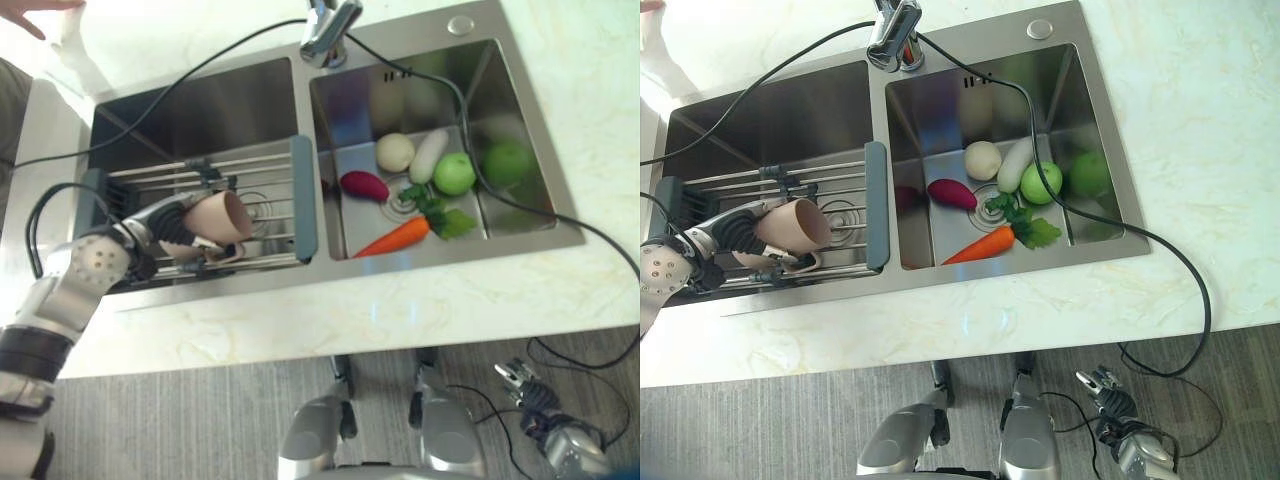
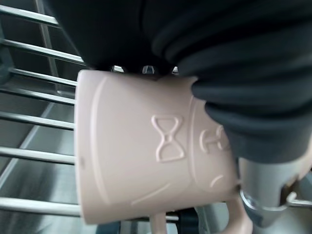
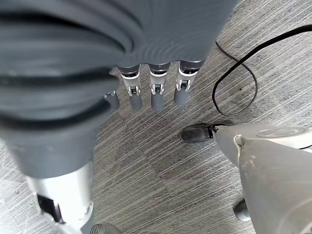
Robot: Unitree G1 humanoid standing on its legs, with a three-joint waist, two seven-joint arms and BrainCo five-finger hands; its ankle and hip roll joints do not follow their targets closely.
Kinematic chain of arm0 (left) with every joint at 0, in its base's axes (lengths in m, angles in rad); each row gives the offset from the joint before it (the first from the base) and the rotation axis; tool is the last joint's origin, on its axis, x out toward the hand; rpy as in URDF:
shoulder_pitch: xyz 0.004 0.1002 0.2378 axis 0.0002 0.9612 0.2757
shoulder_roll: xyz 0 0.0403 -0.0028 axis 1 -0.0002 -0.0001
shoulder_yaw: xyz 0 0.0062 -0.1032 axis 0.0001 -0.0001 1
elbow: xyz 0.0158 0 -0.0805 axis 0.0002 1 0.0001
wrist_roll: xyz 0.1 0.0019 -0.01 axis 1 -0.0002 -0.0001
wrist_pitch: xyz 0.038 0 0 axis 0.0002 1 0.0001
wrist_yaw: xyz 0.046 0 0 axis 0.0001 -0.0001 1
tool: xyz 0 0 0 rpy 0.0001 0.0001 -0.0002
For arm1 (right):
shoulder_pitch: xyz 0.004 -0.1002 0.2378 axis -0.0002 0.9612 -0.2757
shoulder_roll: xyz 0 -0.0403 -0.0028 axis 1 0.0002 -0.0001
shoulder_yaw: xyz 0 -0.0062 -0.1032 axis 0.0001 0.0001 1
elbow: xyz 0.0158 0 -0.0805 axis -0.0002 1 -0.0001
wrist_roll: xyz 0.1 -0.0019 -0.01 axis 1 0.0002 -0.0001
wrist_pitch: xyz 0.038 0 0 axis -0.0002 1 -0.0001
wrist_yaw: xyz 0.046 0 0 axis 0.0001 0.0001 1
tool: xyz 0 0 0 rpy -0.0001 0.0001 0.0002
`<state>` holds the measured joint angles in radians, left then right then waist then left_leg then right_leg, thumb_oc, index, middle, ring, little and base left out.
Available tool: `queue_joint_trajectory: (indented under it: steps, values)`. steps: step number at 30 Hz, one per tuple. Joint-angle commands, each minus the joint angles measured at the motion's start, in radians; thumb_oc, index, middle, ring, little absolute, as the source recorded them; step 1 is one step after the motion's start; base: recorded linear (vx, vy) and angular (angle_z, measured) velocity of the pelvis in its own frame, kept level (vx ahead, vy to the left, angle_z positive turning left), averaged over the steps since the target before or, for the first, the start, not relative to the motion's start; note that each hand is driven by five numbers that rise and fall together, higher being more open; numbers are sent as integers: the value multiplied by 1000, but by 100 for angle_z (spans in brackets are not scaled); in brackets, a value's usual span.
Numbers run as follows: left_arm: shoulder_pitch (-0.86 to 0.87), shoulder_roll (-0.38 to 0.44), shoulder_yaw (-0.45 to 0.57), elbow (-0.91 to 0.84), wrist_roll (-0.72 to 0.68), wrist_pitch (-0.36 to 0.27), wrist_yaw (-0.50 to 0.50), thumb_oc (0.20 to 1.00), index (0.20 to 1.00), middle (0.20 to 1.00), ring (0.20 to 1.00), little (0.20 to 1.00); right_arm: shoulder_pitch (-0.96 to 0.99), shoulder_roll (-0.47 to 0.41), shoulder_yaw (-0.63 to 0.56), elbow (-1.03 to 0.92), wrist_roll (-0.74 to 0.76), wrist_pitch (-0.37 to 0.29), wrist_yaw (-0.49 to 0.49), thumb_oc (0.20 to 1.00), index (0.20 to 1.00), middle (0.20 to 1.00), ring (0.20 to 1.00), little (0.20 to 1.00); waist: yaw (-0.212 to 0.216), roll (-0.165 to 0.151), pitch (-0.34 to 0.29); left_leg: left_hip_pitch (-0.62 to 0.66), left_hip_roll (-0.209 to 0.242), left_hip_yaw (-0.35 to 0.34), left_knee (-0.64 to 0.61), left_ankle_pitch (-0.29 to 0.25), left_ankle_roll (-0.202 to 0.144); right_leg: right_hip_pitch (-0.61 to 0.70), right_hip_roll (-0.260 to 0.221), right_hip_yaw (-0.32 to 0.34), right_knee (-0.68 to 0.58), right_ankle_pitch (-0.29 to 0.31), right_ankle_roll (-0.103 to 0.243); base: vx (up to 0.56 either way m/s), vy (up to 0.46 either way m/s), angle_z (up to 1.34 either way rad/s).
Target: Place the dishes in the dishwasher.
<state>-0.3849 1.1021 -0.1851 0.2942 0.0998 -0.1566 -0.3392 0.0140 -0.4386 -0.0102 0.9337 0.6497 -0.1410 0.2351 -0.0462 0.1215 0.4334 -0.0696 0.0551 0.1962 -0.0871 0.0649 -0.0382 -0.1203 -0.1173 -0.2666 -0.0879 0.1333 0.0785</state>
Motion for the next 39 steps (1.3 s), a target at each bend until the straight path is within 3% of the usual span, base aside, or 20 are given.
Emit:
queue_joint_trajectory:
  steps: [1,9,10,11,12,13,16,21,31,35,37,39]
  values:
    - [14,67,78,51,38,7,-17,1000,1000,1000,1000,1000,10,-19,3,-3,30,-18,4,1000,1000,1000,1000,1000,-10,-14,-6,-72,-80,-31,78,-33,43,-60,-20,55,181,-97,81,0,0,0]
    - [51,83,60,93,173,68,-56,1000,1000,1000,1000,1000,3,-34,-2,-16,35,-21,9,1000,1000,1000,1000,1000,-13,-9,7,-81,-81,-36,87,-33,46,-69,-22,55,193,-98,82,3,7,4]
    - [47,86,52,101,188,69,-55,805,805,805,805,805,1,-35,0,-21,37,-23,9,1000,1000,1000,1000,1000,-14,-10,8,-83,-81,-36,87,-32,47,-71,-21,57,194,-97,82,0,7,7]
    - [44,88,47,106,203,74,-55,664,664,664,664,664,0,-35,1,-26,40,-21,7,1000,1000,1000,1000,1000,-14,-11,9,-85,-81,-35,89,-32,47,-74,-21,59,196,-97,82,0,5,5]
    - [41,91,37,116,219,81,-53,225,225,225,225,225,-2,-37,2,-30,43,-22,7,1000,1000,1000,1000,1000,-15,-11,9,-87,-80,-35,90,-33,48,-77,-21,60,198,-97,83,0,0,0]
    - [35,98,27,126,238,74,-50,200,200,200,200,200,-3,-38,3,-36,45,-24,8,1000,1000,1000,1000,1000,-18,-13,11,-88,-79,-34,91,-33,48,-79,-20,61,198,-96,83,0,0,0]
    - [25,109,5,145,289,45,-37,200,200,200,200,200,-4,-41,3,-45,49,-21,6,1000,1000,1000,1000,1000,-21,-16,14,-91,-78,-32,93,-35,49,-83,-19,63,200,-96,84,0,0,0]
    - [-13,121,-47,171,370,77,-21,200,200,200,200,200,-12,-43,7,-40,56,-23,6,1000,1000,1000,1000,1000,-26,-18,18,-95,-78,-32,97,-36,51,-89,-16,68,204,-94,85,0,0,0]
    - [-50,118,-82,165,361,19,101,200,200,200,200,200,-17,-38,13,-42,59,-26,6,1000,1000,1000,1000,1000,-27,-22,17,-97,-80,-33,98,-38,54,-91,-13,73,203,-93,85,0,0,0]
    - [-47,108,-43,131,282,-29,204,200,200,200,200,200,-12,-23,11,-27,54,-35,3,1000,1000,1000,1000,1000,-20,-24,8,-88,-82,-35,93,-39,55,-81,-14,69,199,-95,85,0,0,0]
    - [-45,92,21,77,215,-117,338,200,200,200,200,200,2,-3,10,-12,45,-45,-5,1000,1000,1000,1000,1000,-11,-27,-7,-77,-84,-35,88,-40,55,-67,-14,62,192,-98,83,8,-36,2]
    - [-37,90,52,44,208,-147,383,200,200,200,200,200,8,5,9,-2,40,-48,-10,1000,1000,1000,1000,1000,-6,-27,-16,-72,-85,-38,86,-42,55,-59,-14,58,188,-101,83,8,-17,1]
